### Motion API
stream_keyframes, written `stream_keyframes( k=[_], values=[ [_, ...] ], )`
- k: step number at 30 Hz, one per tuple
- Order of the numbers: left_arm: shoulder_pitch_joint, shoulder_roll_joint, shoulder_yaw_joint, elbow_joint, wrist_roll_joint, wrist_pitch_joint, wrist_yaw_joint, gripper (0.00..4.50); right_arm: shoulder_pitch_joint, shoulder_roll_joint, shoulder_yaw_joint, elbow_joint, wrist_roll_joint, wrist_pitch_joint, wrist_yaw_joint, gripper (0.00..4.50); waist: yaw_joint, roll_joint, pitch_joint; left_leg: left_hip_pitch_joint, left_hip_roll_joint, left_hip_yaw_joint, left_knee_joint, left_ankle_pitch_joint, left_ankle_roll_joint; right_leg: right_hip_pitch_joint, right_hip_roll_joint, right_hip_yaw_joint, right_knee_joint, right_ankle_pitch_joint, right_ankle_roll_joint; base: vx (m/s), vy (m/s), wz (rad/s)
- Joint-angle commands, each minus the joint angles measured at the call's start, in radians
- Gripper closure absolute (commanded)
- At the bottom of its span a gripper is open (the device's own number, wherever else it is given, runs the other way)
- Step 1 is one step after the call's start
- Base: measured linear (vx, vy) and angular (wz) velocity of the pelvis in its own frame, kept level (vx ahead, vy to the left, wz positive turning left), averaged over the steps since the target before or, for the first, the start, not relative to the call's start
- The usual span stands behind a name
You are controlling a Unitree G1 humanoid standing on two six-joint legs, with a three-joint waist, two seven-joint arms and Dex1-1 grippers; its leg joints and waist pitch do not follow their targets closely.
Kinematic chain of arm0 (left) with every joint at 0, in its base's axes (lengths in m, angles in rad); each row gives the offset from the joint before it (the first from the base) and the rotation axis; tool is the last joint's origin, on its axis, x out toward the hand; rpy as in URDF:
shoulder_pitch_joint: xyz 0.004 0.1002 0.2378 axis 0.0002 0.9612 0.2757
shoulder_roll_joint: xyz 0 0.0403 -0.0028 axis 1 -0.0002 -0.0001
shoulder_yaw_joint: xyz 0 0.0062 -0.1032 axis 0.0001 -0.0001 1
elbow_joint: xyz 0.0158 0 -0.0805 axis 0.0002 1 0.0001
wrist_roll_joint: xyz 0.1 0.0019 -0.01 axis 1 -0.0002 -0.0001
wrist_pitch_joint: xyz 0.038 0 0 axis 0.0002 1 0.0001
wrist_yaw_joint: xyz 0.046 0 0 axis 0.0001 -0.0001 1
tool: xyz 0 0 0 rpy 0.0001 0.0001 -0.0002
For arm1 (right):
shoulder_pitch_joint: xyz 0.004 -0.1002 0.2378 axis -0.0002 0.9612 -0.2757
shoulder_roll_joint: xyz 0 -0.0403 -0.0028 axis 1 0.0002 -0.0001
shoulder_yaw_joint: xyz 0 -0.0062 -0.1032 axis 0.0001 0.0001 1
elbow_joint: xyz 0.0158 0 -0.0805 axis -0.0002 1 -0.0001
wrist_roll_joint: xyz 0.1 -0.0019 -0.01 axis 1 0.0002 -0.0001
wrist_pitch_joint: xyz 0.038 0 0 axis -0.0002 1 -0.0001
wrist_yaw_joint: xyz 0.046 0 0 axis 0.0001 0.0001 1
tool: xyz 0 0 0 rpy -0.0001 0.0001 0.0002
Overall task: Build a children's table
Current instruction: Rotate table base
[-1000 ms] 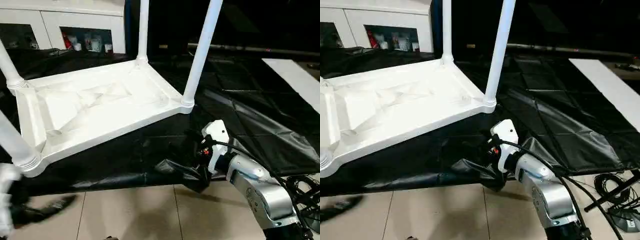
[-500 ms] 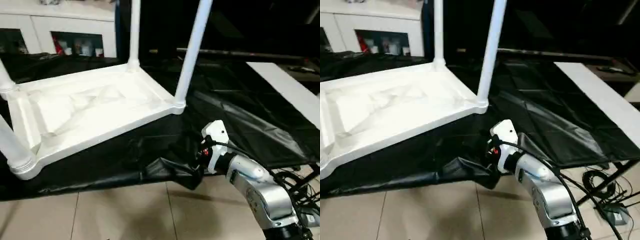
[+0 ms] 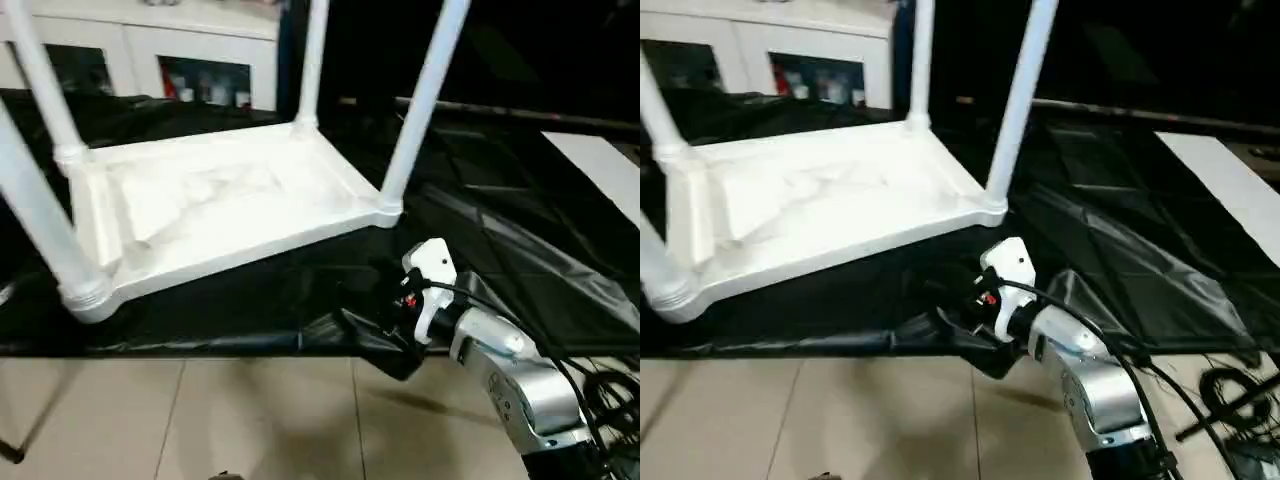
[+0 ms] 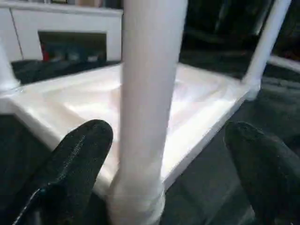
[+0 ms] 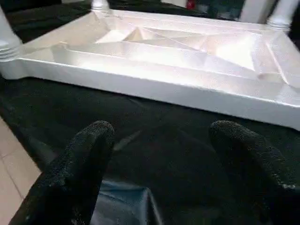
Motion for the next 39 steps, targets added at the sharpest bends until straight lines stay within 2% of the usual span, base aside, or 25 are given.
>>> stream_keyframes(
  k=[1, 2, 3, 5, 7, 9, 10, 11, 13, 14, 15, 17, 20, 21, 22, 23, 24, 26, 28, 30, 32, 34, 36, 38, 39],
  values=[
    [-0.018, -0.054, -0.053, -0.079, 0.022, -0.020, 0.085, 0.05, -0.022, 0.005, -0.035, 0.031, -0.017, -0.029, -0.025, 0.75, -0.009, 0.030, -0.034, -0.006, 0.026, -0.010, -0.097, -0.378, -0.030, 0.009, -0.079, 0.054, -0.109, -0.398, -0.111, 0.000, 0.000, 0.00],
    [-0.036, -0.097, -0.075, -0.103, 0.053, -0.058, 0.137, 0.05, -0.030, 0.014, -0.042, 0.045, -0.019, -0.038, -0.036, 0.75, -0.012, 0.030, -0.035, -0.006, 0.024, -0.009, -0.095, -0.370, -0.030, 0.010, -0.077, 0.054, -0.109, -0.394, -0.112, 0.000, 0.000, 0.00],
    [-0.069, -0.149, -0.106, -0.126, 0.113, -0.089, 0.225, 0.05, -0.044, 0.024, -0.047, 0.066, -0.022, -0.051, -0.047, 0.75, -0.014, 0.018, -0.036, -0.009, 0.026, -0.007, -0.095, -0.352, -0.026, 0.013, -0.076, 0.053, -0.111, -0.389, -0.106, 0.000, 0.000, 0.00],
    [-0.107, -0.194, -0.129, -0.133, 0.168, -0.114, 0.306, 0.05, -0.061, 0.034, -0.048, 0.088, -0.024, -0.061, -0.053, 0.75, -0.011, 0.022, -0.041, -0.001, 0.025, -0.002, -0.089, -0.317, -0.023, 0.007, -0.072, 0.055, -0.106, -0.330, -0.114, 0.000, 0.000, 0.00],
    [-0.130, -0.215, -0.135, -0.128, 0.166, -0.105, 0.346, 0.05, -0.073, 0.036, -0.042, 0.098, -0.026, -0.065, -0.049, 0.75, -0.011, 0.020, -0.051, -0.017, 0.023, -0.004, -0.088, -0.230, -0.024, 0.023, -0.068, 0.051, -0.089, -0.195, -0.120, 0.000, 0.000, 0.00],
    [-0.140, -0.224, -0.150, -0.130, 0.157, -0.098, 0.351, 0.05, -0.081, 0.037, -0.037, 0.102, -0.027, -0.067, -0.046, 0.75, -0.014, 0.018, -0.054, -0.022, 0.020, -0.003, -0.084, -0.187, -0.027, 0.027, -0.065, 0.048, -0.080, -0.112, -0.127, 0.000, 0.000, 0.00],
    [-0.140, -0.224, -0.150, -0.130, 0.157, -0.098, 0.351, 0.05, -0.081, 0.037, -0.037, 0.102, -0.027, -0.067, -0.046, 0.75, -0.014, 0.018, -0.054, -0.022, 0.020, -0.003, -0.084, -0.187, -0.027, 0.027, -0.065, 0.048, -0.080, -0.112, -0.127, 0.000, 0.000, 0.00],
    [-0.149, -0.231, -0.167, -0.129, 0.163, -0.092, 0.363, 0.05, -0.083, 0.038, -0.035, 0.110, -0.029, -0.073, -0.044, 0.75, -0.016, 0.014, -0.056, -0.022, 0.019, -0.002, -0.082, -0.171, -0.027, 0.028, -0.063, 0.047, -0.078, -0.075, -0.133, 0.000, 0.000, 0.00],
    [-0.180, -0.257, -0.208, -0.121, 0.163, -0.075, 0.369, 0.05, -0.085, 0.041, -0.029, 0.131, -0.036, -0.087, -0.036, 0.75, -0.018, 0.016, -0.061, -0.016, 0.018, 0.002, -0.077, -0.144, -0.026, 0.027, -0.063, 0.047, -0.072, -0.003, -0.153, 0.032, 0.009, 0.01],
    [-0.197, -0.276, -0.229, -0.125, 0.159, -0.072, 0.364, 0.05, -0.088, 0.042, -0.024, 0.144, -0.041, -0.093, -0.027, 0.75, -0.017, 0.025, -0.061, -0.014, 0.018, 0.002, -0.076, -0.135, -0.026, 0.026, -0.062, 0.047, -0.069, 0.023, -0.161, 0.000, 0.000, 0.00],
    [-0.208, -0.293, -0.253, -0.143, 0.137, -0.048, 0.351, 0.05, -0.093, 0.041, -0.018, 0.160, -0.047, -0.098, -0.020, 0.75, -0.020, 0.020, -0.059, -0.019, 0.018, 0.003, -0.077, -0.133, -0.026, 0.029, -0.060, 0.045, -0.069, 0.041, -0.168, 0.000, 0.000, 0.00],
    [-0.218, -0.312, -0.292, -0.174, 0.111, -0.021, 0.334, 0.05, -0.104, 0.039, -0.011, 0.188, -0.055, -0.104, -0.012, 0.75, -0.016, 0.021, -0.056, -0.015, 0.019, 0.005, -0.078, -0.175, -0.032, 0.027, -0.064, 0.045, -0.073, -0.010, -0.175, 0.000, 0.000, 0.00],
    [-0.213, -0.336, -0.382, -0.263, 0.013, 0.076, 0.278, 0.05, -0.136, 0.034, -0.010, 0.270, -0.086, -0.096, -0.040, 0.75, -0.009, 0.017, -0.052, -0.011, 0.021, 0.007, -0.081, -0.226, -0.042, 0.022, -0.068, 0.048, -0.082, -0.119, -0.171, 0.000, 0.000, 0.00],
    [-0.220, -0.344, -0.449, -0.304, -0.015, 0.121, 0.248, 0.05, -0.160, 0.040, -0.018, 0.322, -0.106, -0.089, -0.084, 0.75, -0.007, 0.015, -0.052, -0.009, 0.022, 0.008, -0.082, -0.230, -0.049, 0.020, -0.067, 0.048, -0.081, -0.137, -0.168, 0.000, 0.000, 0.00],
    [-0.241, -0.359, -0.506, -0.323, -0.018, 0.145, 0.233, 0.05, -0.185, 0.049, -0.028, 0.369, -0.120, -0.087, -0.121, 0.75, -0.007, 0.015, -0.052, -0.012, 0.020, 0.009, -0.082, -0.226, -0.051, 0.021, -0.065, 0.047, -0.081, -0.141, -0.161, 0.000, 0.000, 0.00],
    [-0.241, -0.359, -0.506, -0.323, -0.018, 0.145, 0.233, 0.05, -0.185, 0.049, -0.028, 0.369, -0.120, -0.087, -0.121, 0.75, -0.010, 0.013, -0.051, -0.013, 0.019, 0.009, -0.082, -0.223, -0.052, 0.020, -0.065, 0.048, -0.082, -0.146, -0.158, 0.000, 0.000, 0.00],
    [-0.273, -0.381, -0.563, -0.331, -0.021, 0.162, 0.209, 0.05, -0.212, 0.058, -0.034, 0.422, -0.135, -0.094, -0.152, 0.75, -0.009, 0.013, -0.051, -0.012, 0.018, 0.011, -0.082, -0.220, -0.054, 0.020, -0.065, 0.048, -0.084, -0.155, -0.146, 0.000, 0.000, 0.00],
    [-0.304, -0.404, -0.601, -0.330, -0.020, 0.174, 0.192, 0.05, -0.236, 0.065, -0.036, 0.473, -0.149, -0.103, -0.177, 0.75, -0.013, 0.013, -0.053, -0.017, 0.017, 0.009, -0.082, -0.216, -0.060, 0.026, -0.066, 0.047, -0.083, -0.166, -0.134, 0.000, 0.000, 0.00],
    [-0.335, -0.424, -0.634, -0.326, -0.026, 0.189, 0.173, 0.05, -0.265, 0.070, -0.036, 0.538, -0.162, -0.115, -0.202, 0.75, -0.018, 0.009, -0.058, -0.023, 0.013, 0.010, -0.077, -0.181, -0.063, 0.034, -0.066, 0.046, -0.081, -0.141, -0.126, 0.000, 0.000, 0.00],
    [-0.406, -0.467, -0.703, -0.310, -0.035, 0.213, 0.148, 0.05, -0.342, 0.088, -0.046, 0.697, -0.165, -0.159, -0.218, 0.75, -0.027, 0.012, -0.061, -0.028, 0.011, 0.011, -0.073, -0.135, -0.056, 0.036, -0.065, 0.046, -0.073, -0.078, -0.140, 0.000, 0.000, 0.00],
    [-0.429, -0.485, -0.723, -0.298, -0.034, 0.212, 0.147, 0.05, -0.367, 0.097, -0.050, 0.746, -0.159, -0.178, -0.209, 0.75, -0.028, 0.015, -0.066, -0.030, 0.012, 0.013, -0.068, -0.097, -0.047, 0.039, -0.065, 0.046, -0.068, -0.022, -0.155, 0.000, 0.000, 0.00],
    [-0.501, -0.555, -0.785, -0.219, 0.011, 0.170, 0.145, 0.05, -0.437, 0.115, -0.044, 0.868, -0.171, -0.226, -0.189, 0.75, -0.031, 0.015, -0.069, -0.034, 0.010, 0.015, -0.064, -0.060, -0.030, 0.043, -0.064, 0.045, -0.063, 0.047, -0.181, 0.000, 0.000, 0.00],
    [-0.550, -0.605, -0.816, -0.148, 0.051, 0.131, 0.148, 0.05, -0.475, 0.125, -0.044, 0.929, -0.180, -0.246, -0.189, 0.75, -0.030, 0.018, -0.069, -0.034, 0.012, 0.016, -0.061, -0.045, -0.017, 0.042, -0.066, 0.045, -0.063, 0.078, -0.200, 0.000, 0.000, 0.00],
    [-0.587, -0.642, -0.831, -0.090, 0.072, 0.103, 0.149, 0.05, -0.501, 0.133, -0.048, 0.967, -0.181, -0.264, -0.183, 0.75, -0.028, 0.017, -0.074, -0.039, 0.011, 0.014, -0.057, 0.004, 0.000, 0.050, -0.064, 0.044, -0.053, 0.172, -0.211, 0.000, 0.000, 0.00],
    [-0.623, -0.674, -0.842, -0.034, 0.093, 0.071, 0.151, 0.05, -0.522, 0.140, -0.056, 1.001, -0.174, -0.288, -0.167, 0.75, -0.030, 0.015, -0.074, -0.041, 0.009, 0.015, -0.056, 0.007, 0.007, 0.050, -0.064, 0.044, -0.054, 0.180, -0.211, 0.000, 0.000, 0.00]
  ],
)
